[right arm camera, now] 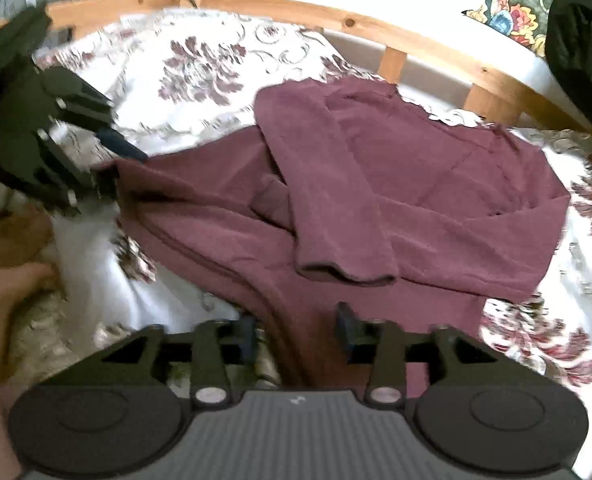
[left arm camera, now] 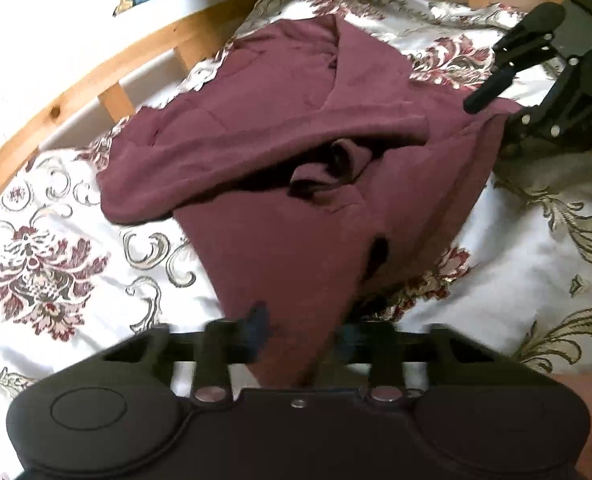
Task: Fold small clothes
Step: 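Close the right tool and the left tool on the shirt hem, then lift the hem with both tools and fold it over toward the collar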
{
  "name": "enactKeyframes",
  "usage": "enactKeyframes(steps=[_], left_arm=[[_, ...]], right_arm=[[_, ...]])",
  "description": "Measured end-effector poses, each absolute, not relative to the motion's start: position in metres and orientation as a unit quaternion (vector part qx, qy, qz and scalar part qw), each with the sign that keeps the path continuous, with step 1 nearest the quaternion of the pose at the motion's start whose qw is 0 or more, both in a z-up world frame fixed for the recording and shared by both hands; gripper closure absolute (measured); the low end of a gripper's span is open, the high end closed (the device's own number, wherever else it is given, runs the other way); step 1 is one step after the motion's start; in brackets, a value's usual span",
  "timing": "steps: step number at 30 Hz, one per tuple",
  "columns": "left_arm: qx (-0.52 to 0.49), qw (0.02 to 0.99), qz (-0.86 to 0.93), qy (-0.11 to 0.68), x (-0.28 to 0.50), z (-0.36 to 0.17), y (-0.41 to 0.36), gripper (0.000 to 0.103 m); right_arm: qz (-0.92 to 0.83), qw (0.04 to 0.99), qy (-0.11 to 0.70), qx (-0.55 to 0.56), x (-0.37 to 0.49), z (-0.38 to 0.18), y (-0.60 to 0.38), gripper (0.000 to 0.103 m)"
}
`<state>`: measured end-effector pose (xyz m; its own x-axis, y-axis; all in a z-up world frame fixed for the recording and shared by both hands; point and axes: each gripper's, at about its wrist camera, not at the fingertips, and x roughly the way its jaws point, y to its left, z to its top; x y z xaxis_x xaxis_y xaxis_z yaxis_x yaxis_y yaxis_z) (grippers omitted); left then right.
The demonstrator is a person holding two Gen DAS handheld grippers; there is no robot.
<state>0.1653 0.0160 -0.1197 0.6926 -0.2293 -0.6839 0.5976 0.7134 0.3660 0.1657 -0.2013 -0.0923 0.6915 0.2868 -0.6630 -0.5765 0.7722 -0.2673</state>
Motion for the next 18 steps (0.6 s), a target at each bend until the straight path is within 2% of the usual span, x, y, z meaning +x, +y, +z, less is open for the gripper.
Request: enactKeyframes(steps=[3,5,9,11,13,14,16,18], left_arm=[[0.274,0.889,-0.224,0.292,0.165,-0.114,0.022,0.096],[0.247,0.903,-0.216,0.277,0.168,-0.105,0.029,0.097],[0.211,0.922,-0.205,0.253,0.176,-0.085,0.036,0.098],[0.204,0.927,-0.201,0.243,0.18,-0.075,0.037,0.098],[0.198,0.933,-0.196,0.23,0.181,-0.066,0.038,0.098],[0.196,0.935,-0.192,0.223,0.18,-0.062,0.038,0.098],[0.19,0.94,-0.186,0.214,0.178,-0.056,0.039,0.098],[0.187,0.942,-0.185,0.21,0.173,-0.053,0.039,0.098]], right_arm=[[0.213,0.881,0.33,-0.263,0.166,-0.095,-0.2,0.041],[0.199,0.878,0.341,-0.269,0.167,-0.096,-0.2,0.037],[0.175,0.879,0.333,-0.293,0.161,-0.096,-0.199,0.036],[0.163,0.882,0.328,-0.298,0.158,-0.097,-0.2,0.043],[0.151,0.887,0.327,-0.288,0.158,-0.096,-0.206,0.06],[0.147,0.89,0.327,-0.28,0.159,-0.095,-0.209,0.063],[0.134,0.9,0.321,-0.264,0.16,-0.089,-0.215,0.094],[0.113,0.918,0.293,-0.244,0.155,-0.076,-0.223,0.096]])
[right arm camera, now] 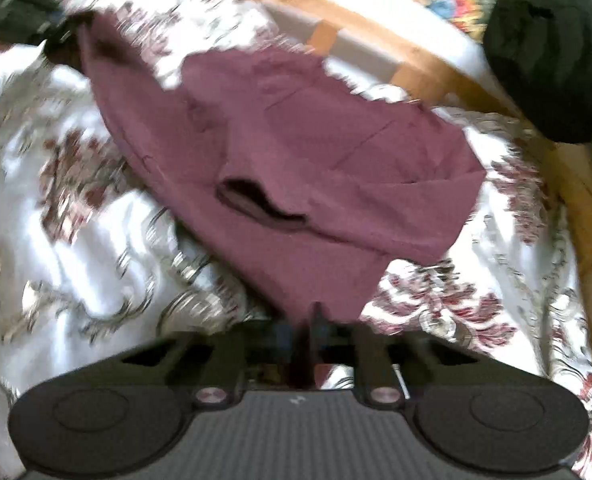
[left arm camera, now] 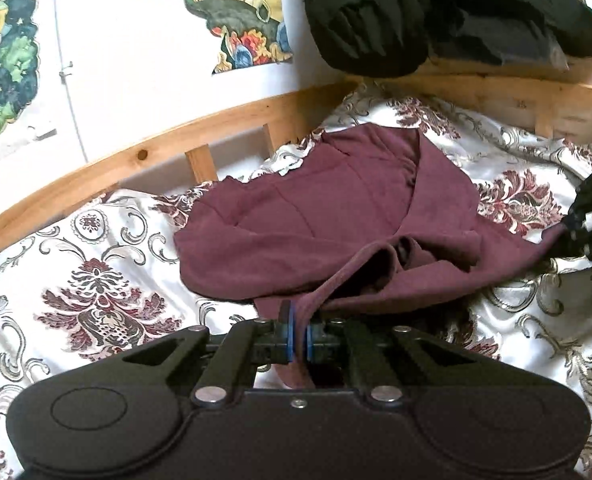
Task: Fold small clothes
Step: 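Lift the hem with both tools and fold it over toward the collar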
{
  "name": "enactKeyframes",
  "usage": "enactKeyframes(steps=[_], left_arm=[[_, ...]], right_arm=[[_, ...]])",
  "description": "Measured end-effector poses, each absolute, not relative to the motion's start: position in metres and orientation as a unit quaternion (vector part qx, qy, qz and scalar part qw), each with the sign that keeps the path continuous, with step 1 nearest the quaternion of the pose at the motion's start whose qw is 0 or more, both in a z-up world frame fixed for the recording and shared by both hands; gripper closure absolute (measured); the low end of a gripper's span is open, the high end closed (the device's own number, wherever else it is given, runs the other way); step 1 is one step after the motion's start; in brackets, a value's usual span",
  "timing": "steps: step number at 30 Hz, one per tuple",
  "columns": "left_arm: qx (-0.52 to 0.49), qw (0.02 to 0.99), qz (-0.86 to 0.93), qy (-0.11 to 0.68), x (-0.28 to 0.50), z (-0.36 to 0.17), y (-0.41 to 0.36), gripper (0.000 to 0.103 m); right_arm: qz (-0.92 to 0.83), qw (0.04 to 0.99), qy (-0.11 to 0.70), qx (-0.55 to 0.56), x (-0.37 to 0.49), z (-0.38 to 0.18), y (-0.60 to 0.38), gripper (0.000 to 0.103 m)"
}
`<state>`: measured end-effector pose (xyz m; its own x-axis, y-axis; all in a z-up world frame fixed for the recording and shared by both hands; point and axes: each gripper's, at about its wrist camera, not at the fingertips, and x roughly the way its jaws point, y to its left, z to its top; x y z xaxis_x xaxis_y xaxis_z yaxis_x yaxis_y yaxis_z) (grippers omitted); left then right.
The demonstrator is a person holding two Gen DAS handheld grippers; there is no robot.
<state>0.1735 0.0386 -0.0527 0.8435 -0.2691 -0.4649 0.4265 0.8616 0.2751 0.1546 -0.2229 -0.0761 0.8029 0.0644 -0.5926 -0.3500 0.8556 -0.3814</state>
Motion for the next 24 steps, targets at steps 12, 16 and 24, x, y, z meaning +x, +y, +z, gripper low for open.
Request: enactKeyframes(steps=[12,16,24], left_arm=[[0.163,0.943,-0.23,0.179,0.106,-0.015,0.056,0.098],[0.151,0.937,-0.258,0.182,0.079,0.0,0.066,0.098],[0.16,0.927,-0.269,0.209,0.075,0.023,0.064,0.098]], right_arm=[[0.113,0.949,0.218,-0.197,0.087,-0.012,-0.242,0.097],[0.125,0.951,0.217,-0.181,0.051,0.002,-0.248,0.097],[0.131,0.957,0.195,-0.169,0.036,0.014,-0.25,0.097]])
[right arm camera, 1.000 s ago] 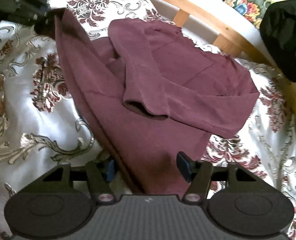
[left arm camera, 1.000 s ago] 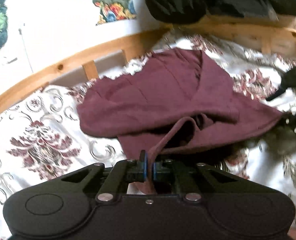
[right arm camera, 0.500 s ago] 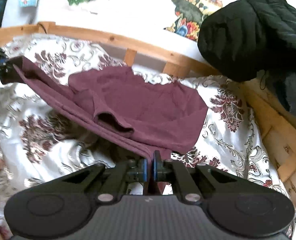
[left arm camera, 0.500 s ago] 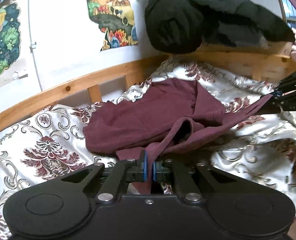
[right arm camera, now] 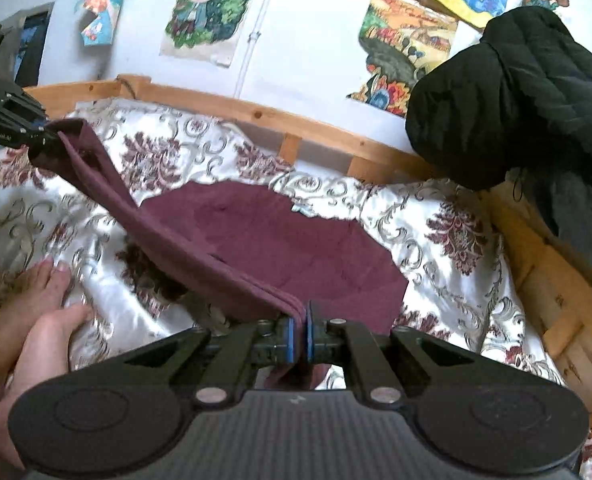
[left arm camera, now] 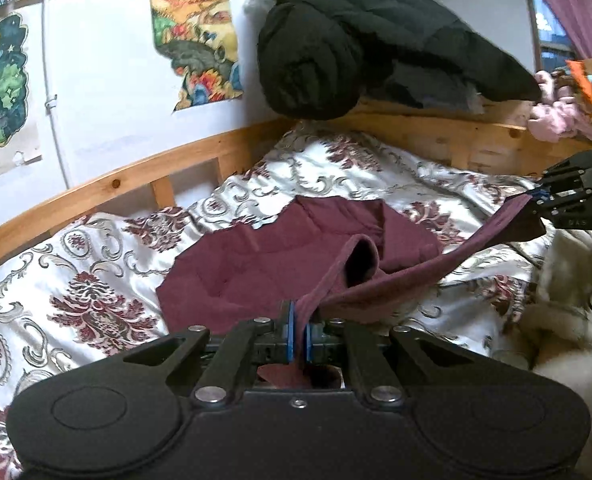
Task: Fold small clothes
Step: 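Lift the hem with both tools and fold it over toward the collar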
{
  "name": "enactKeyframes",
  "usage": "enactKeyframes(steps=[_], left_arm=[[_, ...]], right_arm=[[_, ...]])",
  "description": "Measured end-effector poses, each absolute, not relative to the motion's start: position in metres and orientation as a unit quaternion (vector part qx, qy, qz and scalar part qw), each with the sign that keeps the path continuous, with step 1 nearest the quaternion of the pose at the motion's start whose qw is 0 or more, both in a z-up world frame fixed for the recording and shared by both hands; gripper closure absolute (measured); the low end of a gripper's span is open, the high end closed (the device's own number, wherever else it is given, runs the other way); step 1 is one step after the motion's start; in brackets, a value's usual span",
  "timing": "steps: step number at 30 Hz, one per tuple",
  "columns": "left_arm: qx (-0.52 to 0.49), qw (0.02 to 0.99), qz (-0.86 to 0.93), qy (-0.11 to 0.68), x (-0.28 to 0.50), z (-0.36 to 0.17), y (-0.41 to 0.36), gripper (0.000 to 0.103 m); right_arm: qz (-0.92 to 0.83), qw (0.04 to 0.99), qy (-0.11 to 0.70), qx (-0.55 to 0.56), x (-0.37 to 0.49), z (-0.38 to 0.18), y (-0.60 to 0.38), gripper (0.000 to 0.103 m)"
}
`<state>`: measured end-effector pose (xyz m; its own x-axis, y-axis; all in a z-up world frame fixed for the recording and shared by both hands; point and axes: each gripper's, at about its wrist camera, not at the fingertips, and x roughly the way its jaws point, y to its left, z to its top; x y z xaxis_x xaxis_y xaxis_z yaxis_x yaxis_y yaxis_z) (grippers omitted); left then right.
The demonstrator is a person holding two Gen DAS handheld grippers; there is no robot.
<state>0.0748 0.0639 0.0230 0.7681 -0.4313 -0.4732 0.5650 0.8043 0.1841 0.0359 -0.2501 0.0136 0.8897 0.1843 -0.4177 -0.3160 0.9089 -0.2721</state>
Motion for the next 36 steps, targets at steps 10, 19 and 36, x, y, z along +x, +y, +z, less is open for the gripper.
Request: enactKeyframes(steps=[10,19,36], left_arm=[[0.13,0.931,-0.187,0.284,0.21,0.085,0.038,0.098],[0.138,0.927,-0.143,0.318,0.353,0.054,0.034,0.098],[0.076,0.926,-0.093,0.357,0.443,-0.027,0.033,0.09]], right_arm=[[0.087,0.977,0.145,-0.131,0.169,0.043,-0.256,0.096],[0.062,0.977,0.195,-0.062,0.316,0.01,-0.264,0.096],[0.095,0.974,0.206,0.024,0.384,-0.089,-0.298,0.076]])
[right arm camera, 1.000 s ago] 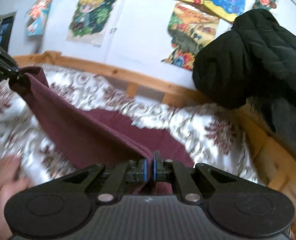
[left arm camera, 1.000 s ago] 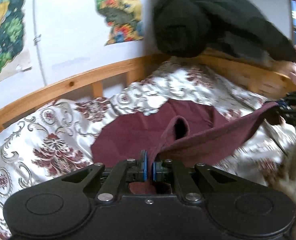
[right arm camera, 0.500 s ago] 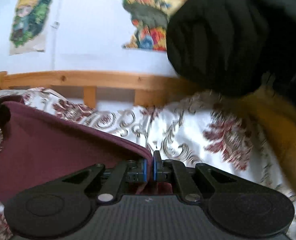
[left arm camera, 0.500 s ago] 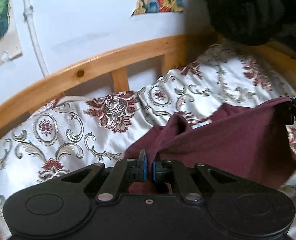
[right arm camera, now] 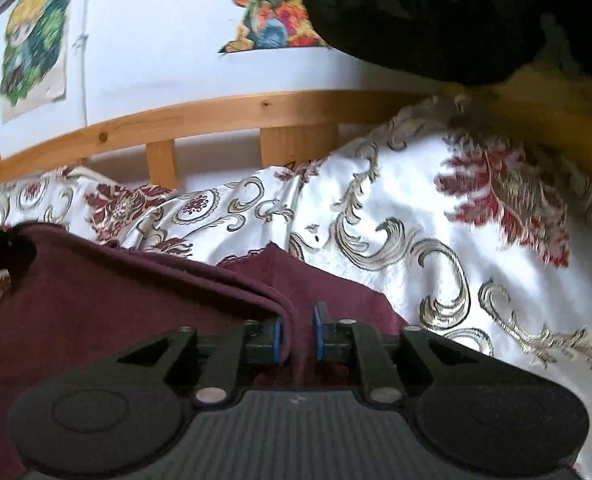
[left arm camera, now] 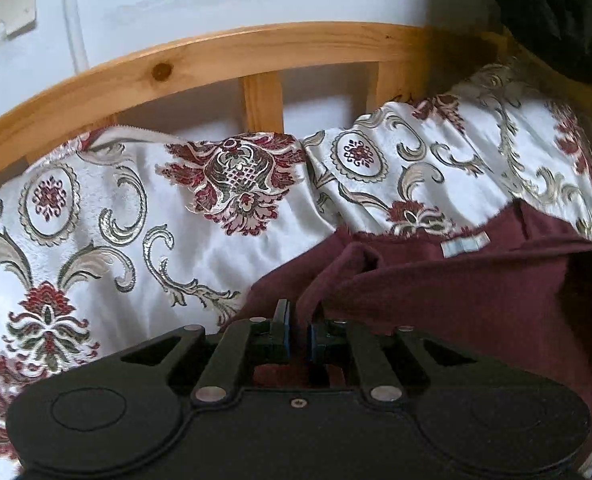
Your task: Fold small clothes
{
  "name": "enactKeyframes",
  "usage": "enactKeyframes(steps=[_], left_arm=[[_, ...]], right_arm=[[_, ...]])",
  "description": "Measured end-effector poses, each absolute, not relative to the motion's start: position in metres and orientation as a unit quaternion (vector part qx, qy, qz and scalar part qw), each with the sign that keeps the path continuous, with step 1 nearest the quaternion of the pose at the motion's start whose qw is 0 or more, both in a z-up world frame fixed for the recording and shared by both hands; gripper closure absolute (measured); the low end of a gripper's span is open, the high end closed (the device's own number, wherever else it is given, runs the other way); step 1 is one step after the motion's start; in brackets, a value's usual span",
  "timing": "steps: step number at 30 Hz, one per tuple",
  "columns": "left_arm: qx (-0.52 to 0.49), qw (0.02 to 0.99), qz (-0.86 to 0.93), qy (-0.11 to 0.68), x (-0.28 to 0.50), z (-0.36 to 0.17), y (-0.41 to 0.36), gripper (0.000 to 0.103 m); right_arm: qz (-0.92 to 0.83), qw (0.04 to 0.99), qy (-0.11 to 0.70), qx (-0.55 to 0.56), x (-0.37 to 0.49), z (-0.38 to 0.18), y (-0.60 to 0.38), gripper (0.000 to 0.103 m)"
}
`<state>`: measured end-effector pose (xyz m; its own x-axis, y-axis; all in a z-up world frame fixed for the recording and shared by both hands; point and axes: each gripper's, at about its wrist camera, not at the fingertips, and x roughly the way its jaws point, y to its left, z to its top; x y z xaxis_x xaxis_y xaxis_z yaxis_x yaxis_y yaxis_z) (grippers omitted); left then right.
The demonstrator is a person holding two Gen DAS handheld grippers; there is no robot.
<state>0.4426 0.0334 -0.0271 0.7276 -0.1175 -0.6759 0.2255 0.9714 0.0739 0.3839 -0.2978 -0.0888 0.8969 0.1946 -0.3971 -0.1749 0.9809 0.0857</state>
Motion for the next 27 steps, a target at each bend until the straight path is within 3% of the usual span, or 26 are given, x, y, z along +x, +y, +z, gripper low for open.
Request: enactKeyframes(steps=[4,8,10,13,15,23,25,27], left_arm=[[0.026,0.928,-0.089,0.361,0.451,-0.033,0.04,0.081],[-0.05,0.933,-0.124,0.333,0.448,-0.033,0.058,0.035],[-0.066,0.936,-0.133,0.318,0.442,-0.033,0.066,0.03],[-0.069,0.936,-0.134,0.317,0.435,-0.035,0.075,0.019],[-0.069,0.937,-0.128,0.318,0.428,-0.036,0.079,0.013],[-0.06,0.923,-0.109,0.363,0.423,-0.055,0.077,0.013],[-0.058,0.922,-0.104,0.369,0.424,-0.06,0.075,0.019],[-0.05,0.92,-0.101,0.375,0.427,-0.064,0.072,0.044]], right_arm=[[0.104,0.967,0.228,0.041,0.386,-0.093,-0.309,0.048],[0.116,0.965,0.229,0.061,0.385,-0.092,-0.319,0.025],[0.123,0.964,0.226,0.061,0.383,-0.089,-0.32,0.01],[0.131,0.965,0.221,0.054,0.379,-0.085,-0.319,0.0],[0.132,0.964,0.226,0.04,0.378,-0.085,-0.315,0.0],[0.12,0.959,0.25,0.054,0.377,-0.094,-0.317,0.005],[0.113,0.96,0.249,0.059,0.377,-0.096,-0.319,0.015],[0.111,0.958,0.253,0.07,0.379,-0.098,-0.323,0.029]])
